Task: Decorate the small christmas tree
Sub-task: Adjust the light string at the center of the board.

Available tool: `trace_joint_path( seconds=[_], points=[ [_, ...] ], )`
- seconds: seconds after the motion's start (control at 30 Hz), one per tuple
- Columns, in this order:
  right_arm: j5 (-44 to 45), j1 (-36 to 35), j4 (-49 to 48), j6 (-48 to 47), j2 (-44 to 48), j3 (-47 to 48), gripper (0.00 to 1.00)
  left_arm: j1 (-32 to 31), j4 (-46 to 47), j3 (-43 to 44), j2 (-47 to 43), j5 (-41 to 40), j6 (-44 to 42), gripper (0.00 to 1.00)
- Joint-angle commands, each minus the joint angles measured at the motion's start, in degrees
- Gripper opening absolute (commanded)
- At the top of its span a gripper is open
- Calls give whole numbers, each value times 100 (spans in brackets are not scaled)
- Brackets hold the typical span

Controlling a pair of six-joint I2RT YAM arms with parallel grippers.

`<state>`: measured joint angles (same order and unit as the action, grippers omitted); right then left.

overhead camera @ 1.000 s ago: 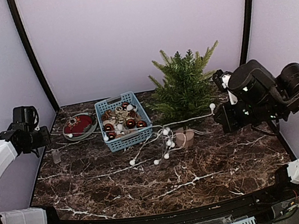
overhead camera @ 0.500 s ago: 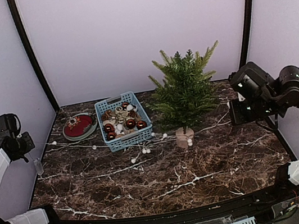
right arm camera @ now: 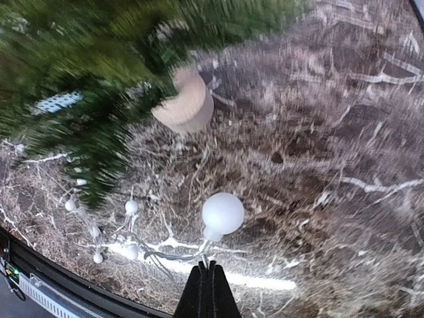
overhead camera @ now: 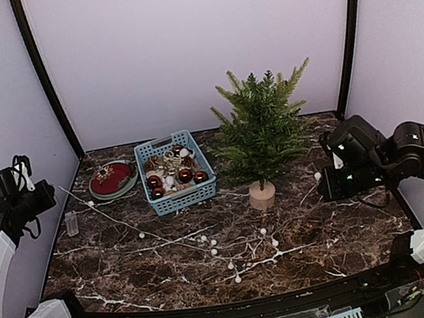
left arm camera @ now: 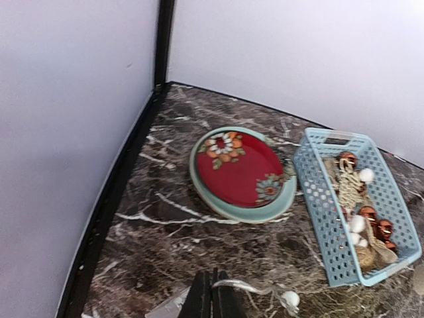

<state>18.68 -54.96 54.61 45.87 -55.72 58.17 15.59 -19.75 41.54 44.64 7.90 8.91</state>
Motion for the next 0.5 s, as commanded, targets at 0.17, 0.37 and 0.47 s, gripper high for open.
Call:
trace_joint_path(
  seconds=[0.17,0.37,0.47],
  points=[
    [-745,-303,-1607,344,320,-1085,60,10,693,-186,-133,2137,-225,0],
    [-920,-1513,-3299,-303,106,-1070,72,-227,963,-204,-75,3278,-134,0],
    [-1036,-1937,-3876,-728,-589,-641,72,-608,864,-36,-85,3340,-141,0]
  ],
)
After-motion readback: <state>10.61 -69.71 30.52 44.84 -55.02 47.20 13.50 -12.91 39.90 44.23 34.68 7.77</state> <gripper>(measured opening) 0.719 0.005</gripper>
